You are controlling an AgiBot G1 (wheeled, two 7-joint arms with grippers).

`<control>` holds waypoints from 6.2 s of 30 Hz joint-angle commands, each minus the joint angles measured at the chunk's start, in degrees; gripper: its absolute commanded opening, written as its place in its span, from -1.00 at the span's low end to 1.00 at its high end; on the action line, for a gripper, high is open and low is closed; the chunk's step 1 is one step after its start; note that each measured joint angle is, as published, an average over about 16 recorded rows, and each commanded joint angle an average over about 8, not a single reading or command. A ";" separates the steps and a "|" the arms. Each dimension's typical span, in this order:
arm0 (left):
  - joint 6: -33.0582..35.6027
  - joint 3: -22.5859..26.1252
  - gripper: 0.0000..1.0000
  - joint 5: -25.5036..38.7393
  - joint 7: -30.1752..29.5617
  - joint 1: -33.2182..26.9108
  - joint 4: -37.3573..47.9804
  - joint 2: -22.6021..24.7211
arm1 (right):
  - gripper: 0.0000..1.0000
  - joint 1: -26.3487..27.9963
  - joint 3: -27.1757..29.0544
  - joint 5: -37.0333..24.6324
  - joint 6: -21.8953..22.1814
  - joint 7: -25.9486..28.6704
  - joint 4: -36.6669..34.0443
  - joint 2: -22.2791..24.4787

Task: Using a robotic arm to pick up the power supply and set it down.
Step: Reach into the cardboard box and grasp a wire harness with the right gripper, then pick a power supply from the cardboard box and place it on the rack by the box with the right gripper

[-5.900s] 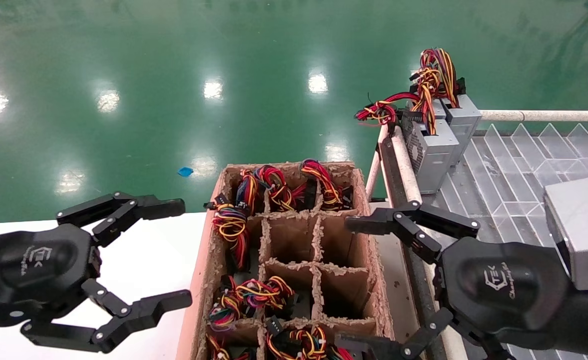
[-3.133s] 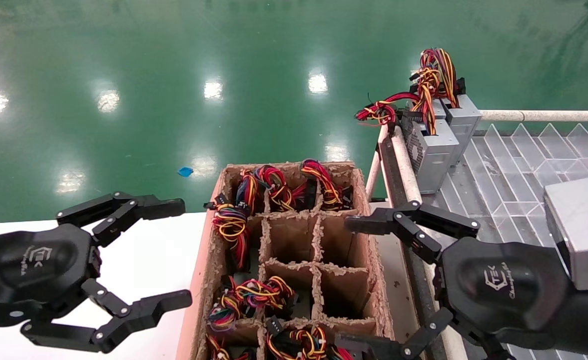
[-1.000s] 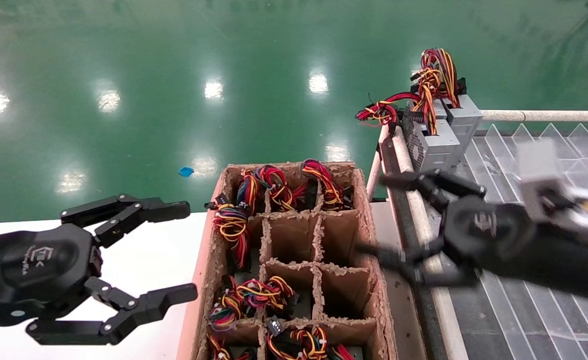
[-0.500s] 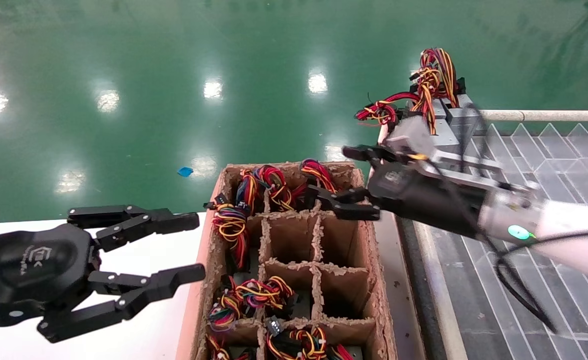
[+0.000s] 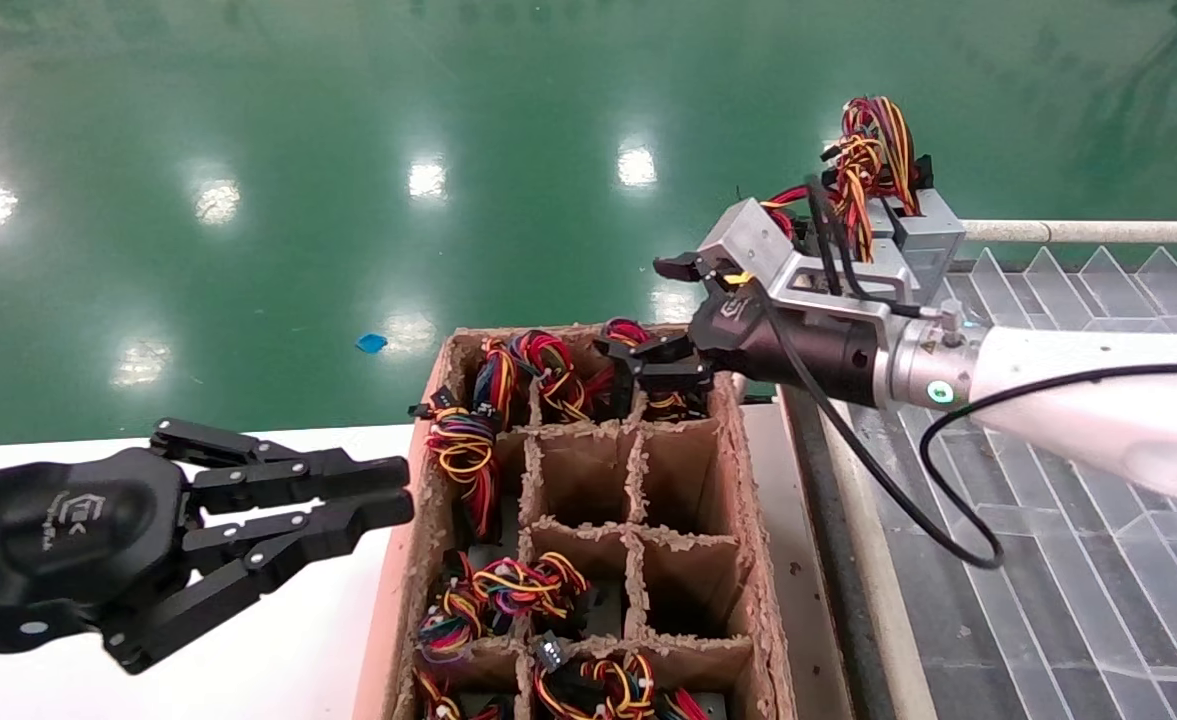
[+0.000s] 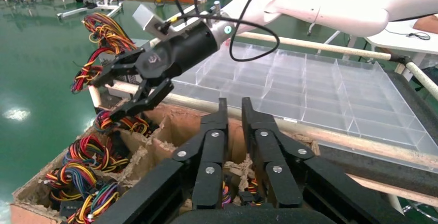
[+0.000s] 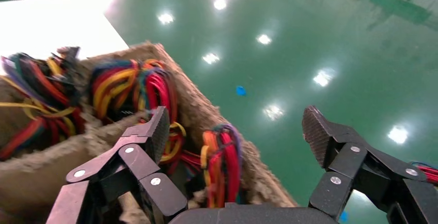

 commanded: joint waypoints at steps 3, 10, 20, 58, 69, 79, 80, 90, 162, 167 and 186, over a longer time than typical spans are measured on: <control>0.00 0.00 -1.00 0.00 0.00 0.00 0.00 0.00 | -1.00 1.30 -1.04 -1.77 0.34 -0.63 -1.69 -1.25; 0.00 0.00 -1.00 0.00 0.00 0.00 0.00 0.00 | -1.00 0.43 -1.49 -2.62 0.84 -0.57 -0.43 -0.92; 0.00 0.00 -1.00 0.00 0.00 0.00 0.00 0.00 | -1.00 -1.46 -1.99 -3.82 1.75 1.57 3.73 0.70; 0.00 0.00 -1.00 0.00 0.00 0.00 0.00 0.00 | -1.00 -2.80 0.94 -9.34 9.21 10.68 27.95 11.49; 0.00 0.00 -1.00 0.00 0.00 0.00 0.00 0.00 | -1.00 9.10 4.42 -9.90 7.10 2.20 28.63 14.11; 0.00 0.00 -1.00 0.00 0.00 0.00 0.00 0.00 | -1.00 16.78 4.45 -17.61 7.15 0.98 28.22 16.45; 0.00 0.00 -1.00 0.00 0.00 0.00 0.00 0.00 | -1.00 17.29 4.32 -18.84 7.23 1.23 28.18 16.76; 0.00 0.00 -1.00 0.00 0.00 0.00 0.00 0.00 | -1.00 20.37 3.09 -29.04 4.89 6.34 27.87 21.05; 0.00 0.00 -1.00 0.00 0.00 0.00 0.00 0.00 | 1.00 7.40 -1.28 -27.09 11.43 5.43 8.77 12.16; 0.00 0.00 -1.00 0.00 0.00 0.00 0.00 0.00 | 1.00 7.45 -1.37 -27.05 10.96 5.18 8.96 12.44; 0.00 0.00 -1.00 0.00 0.00 0.00 0.00 0.00 | 1.00 5.54 1.93 -19.38 11.02 0.88 10.80 15.44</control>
